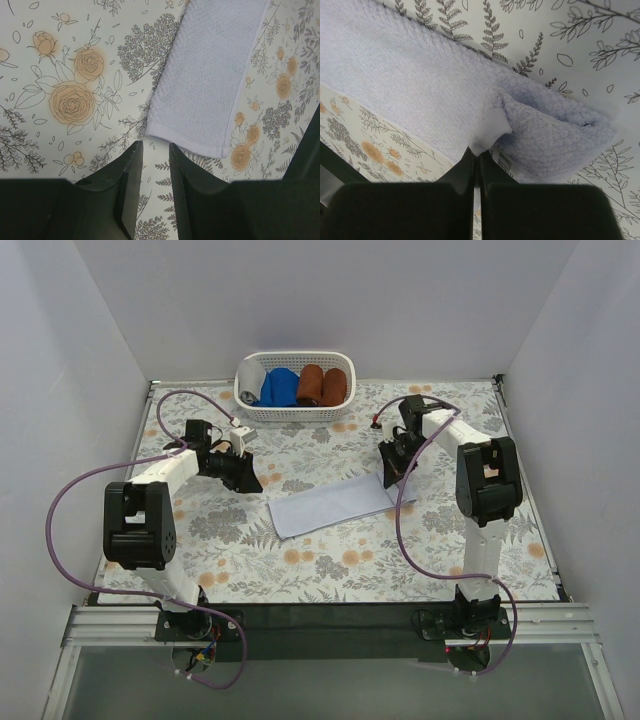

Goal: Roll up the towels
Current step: Fold the towel

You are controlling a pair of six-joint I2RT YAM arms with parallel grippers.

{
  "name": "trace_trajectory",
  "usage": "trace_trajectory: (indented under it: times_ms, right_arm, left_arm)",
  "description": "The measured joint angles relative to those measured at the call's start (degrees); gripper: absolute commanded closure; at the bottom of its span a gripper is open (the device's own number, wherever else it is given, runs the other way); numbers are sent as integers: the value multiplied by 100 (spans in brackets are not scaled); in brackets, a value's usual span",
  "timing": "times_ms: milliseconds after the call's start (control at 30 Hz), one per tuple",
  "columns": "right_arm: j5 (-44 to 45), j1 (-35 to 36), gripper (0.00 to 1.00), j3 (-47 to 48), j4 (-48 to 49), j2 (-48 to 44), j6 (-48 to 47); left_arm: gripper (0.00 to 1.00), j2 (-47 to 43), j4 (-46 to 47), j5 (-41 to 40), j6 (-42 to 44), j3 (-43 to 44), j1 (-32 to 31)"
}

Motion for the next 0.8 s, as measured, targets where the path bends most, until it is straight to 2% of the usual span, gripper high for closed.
trace_trajectory:
  times_ms: [500,533,567,733,800]
  right_arm:
    - [-105,2,99,199,2,55,74]
    - [-107,2,87,199,2,57,76]
    - [-111,2,82,199,2,66,101]
    - [-264,2,70,199,2,184,83]
    - [-343,2,68,199,-2,212,83]
  left_arm:
    - [73,188,-4,4,-17,4,0]
    - [74,190,-7,4,-17,4,0]
    - [73,190,-4,4,-17,7,0]
    - [73,190,-15,46,4,26,0]
    - [73,190,-46,76,37,33,0]
